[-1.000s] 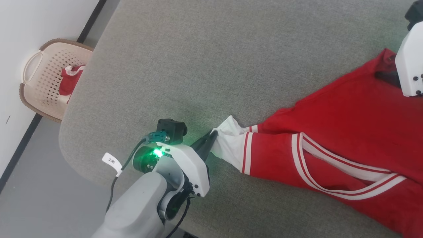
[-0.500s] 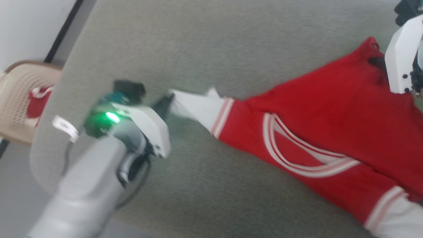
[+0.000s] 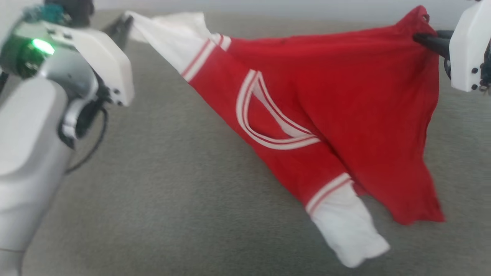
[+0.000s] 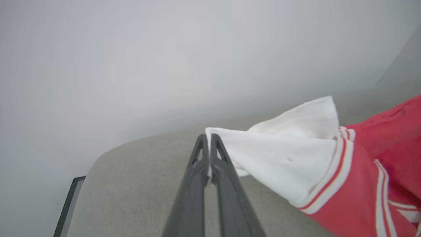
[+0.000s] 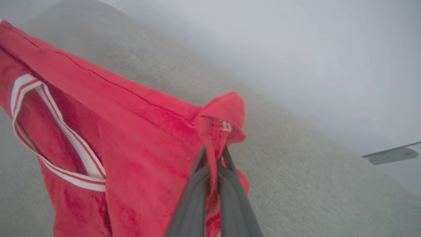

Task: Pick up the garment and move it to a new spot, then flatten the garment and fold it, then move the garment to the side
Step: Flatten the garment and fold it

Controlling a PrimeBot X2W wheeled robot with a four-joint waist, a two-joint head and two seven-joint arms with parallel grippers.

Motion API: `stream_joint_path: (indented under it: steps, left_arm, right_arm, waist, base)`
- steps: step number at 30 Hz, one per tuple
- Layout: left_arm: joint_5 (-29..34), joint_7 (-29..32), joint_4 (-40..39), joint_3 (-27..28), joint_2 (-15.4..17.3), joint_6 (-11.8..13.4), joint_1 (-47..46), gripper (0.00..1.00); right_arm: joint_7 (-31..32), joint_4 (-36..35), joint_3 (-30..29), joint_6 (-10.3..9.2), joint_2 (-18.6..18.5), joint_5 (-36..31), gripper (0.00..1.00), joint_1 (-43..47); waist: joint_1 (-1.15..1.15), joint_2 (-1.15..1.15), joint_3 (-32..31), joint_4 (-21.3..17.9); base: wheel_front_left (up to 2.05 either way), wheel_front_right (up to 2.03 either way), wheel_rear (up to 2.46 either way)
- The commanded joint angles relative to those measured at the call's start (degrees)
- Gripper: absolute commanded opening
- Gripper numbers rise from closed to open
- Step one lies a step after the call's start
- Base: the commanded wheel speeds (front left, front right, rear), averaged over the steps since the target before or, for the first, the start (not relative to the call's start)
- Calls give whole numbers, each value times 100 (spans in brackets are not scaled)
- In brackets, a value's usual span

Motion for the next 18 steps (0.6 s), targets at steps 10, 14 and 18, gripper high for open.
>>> stream_joint_path:
  steps: [10,14,18]
  left_arm:
    - [38,444,219,107,354,-188,-884,0]
    - [7,502,361,119,391,-296,-1136,0]
    - [8,546,534,106,380,-378,-1365,0]
  right_arm:
    - [-238,-395,-130,-8,-154,107,0,-280]
    - [-293,-469,-236,-8,-177,166,0,-294]
    - [-304,-529,-327,-8,-215,177,0,-313]
  waist:
    - [0,0,-560,-820]
    - [0,0,-680,-963]
    - [0,0,-757,-1054]
  base:
    - [0,0,0]
    - [0,0,0]
    - [0,0,0]
